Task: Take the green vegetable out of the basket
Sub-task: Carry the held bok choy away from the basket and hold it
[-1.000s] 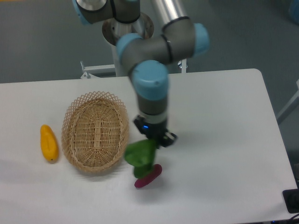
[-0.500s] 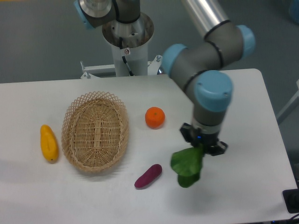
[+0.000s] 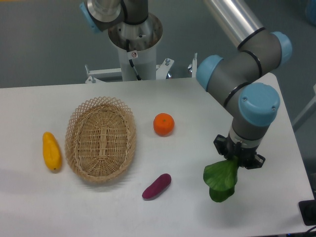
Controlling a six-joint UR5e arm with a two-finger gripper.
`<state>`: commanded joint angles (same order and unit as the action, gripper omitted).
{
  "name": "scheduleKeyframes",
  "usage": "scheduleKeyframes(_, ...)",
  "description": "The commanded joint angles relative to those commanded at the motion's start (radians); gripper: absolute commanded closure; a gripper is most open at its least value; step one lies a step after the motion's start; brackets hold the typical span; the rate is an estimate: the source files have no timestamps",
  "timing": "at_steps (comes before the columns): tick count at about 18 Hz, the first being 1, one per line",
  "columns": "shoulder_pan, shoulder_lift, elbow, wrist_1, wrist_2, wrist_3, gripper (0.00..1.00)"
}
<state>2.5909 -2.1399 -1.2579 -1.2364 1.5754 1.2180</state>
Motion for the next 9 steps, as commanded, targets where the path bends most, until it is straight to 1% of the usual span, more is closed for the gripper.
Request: scheduleKeyframes(9, 0.000, -0.003, 0.000, 0.002, 0.000, 0.002, 0.71)
